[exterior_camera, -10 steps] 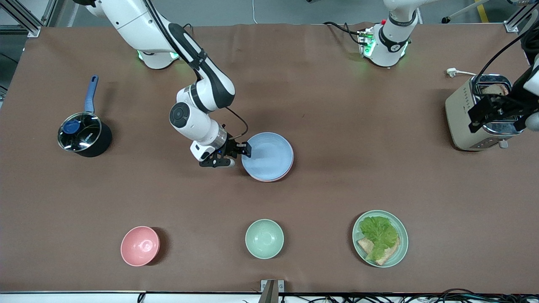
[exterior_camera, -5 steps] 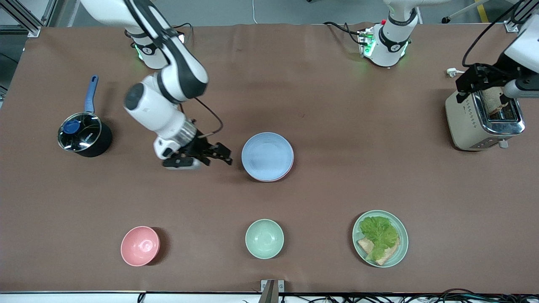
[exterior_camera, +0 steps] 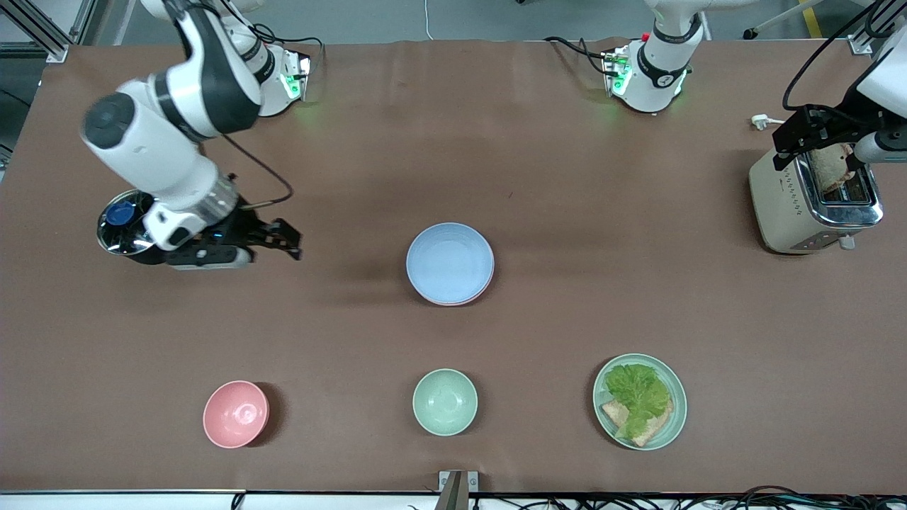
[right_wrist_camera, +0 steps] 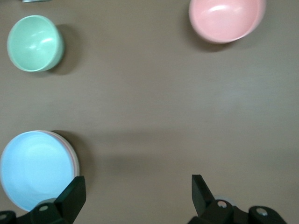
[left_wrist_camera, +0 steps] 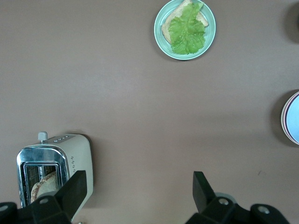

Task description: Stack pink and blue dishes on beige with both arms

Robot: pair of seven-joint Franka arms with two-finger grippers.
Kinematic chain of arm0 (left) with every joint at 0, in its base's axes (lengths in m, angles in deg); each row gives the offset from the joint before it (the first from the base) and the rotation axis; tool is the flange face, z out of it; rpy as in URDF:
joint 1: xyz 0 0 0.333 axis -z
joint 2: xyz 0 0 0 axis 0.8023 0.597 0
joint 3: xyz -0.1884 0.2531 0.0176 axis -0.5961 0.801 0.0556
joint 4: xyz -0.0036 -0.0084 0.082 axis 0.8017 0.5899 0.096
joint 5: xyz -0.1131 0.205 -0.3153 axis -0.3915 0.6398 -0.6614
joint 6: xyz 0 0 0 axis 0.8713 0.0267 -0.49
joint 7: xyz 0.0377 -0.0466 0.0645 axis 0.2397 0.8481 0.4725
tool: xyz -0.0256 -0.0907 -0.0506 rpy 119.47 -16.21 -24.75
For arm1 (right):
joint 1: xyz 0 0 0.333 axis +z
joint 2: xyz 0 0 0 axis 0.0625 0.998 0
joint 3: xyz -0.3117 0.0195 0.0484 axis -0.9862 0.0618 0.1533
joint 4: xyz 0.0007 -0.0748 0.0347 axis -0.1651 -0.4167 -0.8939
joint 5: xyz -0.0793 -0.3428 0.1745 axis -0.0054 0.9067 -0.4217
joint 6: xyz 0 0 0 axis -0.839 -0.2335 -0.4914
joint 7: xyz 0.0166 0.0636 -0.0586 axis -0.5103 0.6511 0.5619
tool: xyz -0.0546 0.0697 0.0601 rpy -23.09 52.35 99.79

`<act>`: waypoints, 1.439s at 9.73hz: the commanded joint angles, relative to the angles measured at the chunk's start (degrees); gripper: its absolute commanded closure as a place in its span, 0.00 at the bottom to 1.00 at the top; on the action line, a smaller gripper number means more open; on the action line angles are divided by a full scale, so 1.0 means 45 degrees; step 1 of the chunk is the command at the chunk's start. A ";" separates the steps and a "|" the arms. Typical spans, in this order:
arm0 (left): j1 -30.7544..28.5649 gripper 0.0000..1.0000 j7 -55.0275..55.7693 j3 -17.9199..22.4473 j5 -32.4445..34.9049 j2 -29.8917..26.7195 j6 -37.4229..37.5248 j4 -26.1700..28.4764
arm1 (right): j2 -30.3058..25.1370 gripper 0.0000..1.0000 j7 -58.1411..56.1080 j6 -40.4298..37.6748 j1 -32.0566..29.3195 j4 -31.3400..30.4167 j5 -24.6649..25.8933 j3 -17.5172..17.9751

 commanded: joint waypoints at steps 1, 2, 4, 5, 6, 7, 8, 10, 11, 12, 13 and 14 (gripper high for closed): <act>-0.0046 0.00 -0.0178 0.0026 -0.0195 -0.0043 0.0058 0.0458 | -0.0047 0.00 0.0121 -0.2253 -0.0093 0.1924 0.1779 -0.0718; -0.0046 0.00 -0.0062 0.0026 -0.0215 -0.0043 0.0058 0.0458 | 0.0011 0.00 -0.0034 -0.3211 -0.0326 0.2979 0.2250 -0.0974; -0.0104 0.00 0.0578 0.0026 -0.0817 -0.0004 0.0058 0.0477 | -0.0162 0.00 0.0002 -0.4311 -0.1515 0.4099 0.2255 -0.1015; -0.0066 0.00 0.1164 0.0026 -0.0840 -0.0004 0.0078 0.0497 | -0.0840 0.00 0.0120 -0.4644 -0.1577 0.4141 0.2177 -0.1519; -0.0085 0.00 0.1286 0.0026 -0.0821 0.0093 0.0078 0.0478 | -0.1350 0.00 -0.0073 -0.5208 -0.1559 0.4180 0.2157 -0.1872; -0.0046 0.00 0.1306 0.0026 -0.0743 0.0113 0.0097 0.0478 | -0.1471 0.00 -0.0249 -0.6567 -0.1558 0.4645 0.2080 -0.1914; -0.0026 0.00 0.1306 0.0007 -0.0646 0.0171 0.0271 0.0439 | -0.1472 0.00 -0.0888 -0.7915 -0.1636 0.5114 0.0532 -0.2146; -0.0065 0.00 0.1306 0.0006 -0.0606 0.0211 0.0410 0.0341 | -0.1433 0.00 -0.1051 -0.8241 -0.1694 0.5002 0.0027 -0.2851; -0.0065 0.00 0.1306 0.0026 -0.0586 0.0211 0.0410 0.0341 | -0.1414 0.00 -0.1070 -0.8241 -0.1888 0.5001 0.0415 -0.2736; -0.0046 0.00 0.1306 0.0026 -0.0567 0.0211 0.0410 0.0341 | -0.1356 0.00 -0.1129 -0.8279 -0.1929 0.5136 0.0593 -0.2619; -0.0046 0.00 0.1287 0.0007 -0.0567 0.0211 0.0429 0.0341 | -0.1316 0.00 -0.1323 -0.8260 -0.2219 0.5138 0.0536 -0.2521; -0.0046 0.00 0.1287 0.0006 -0.0586 0.0211 0.0565 0.0302 | -0.1258 0.00 -0.1325 -0.8260 -0.2532 0.5196 0.0497 -0.2230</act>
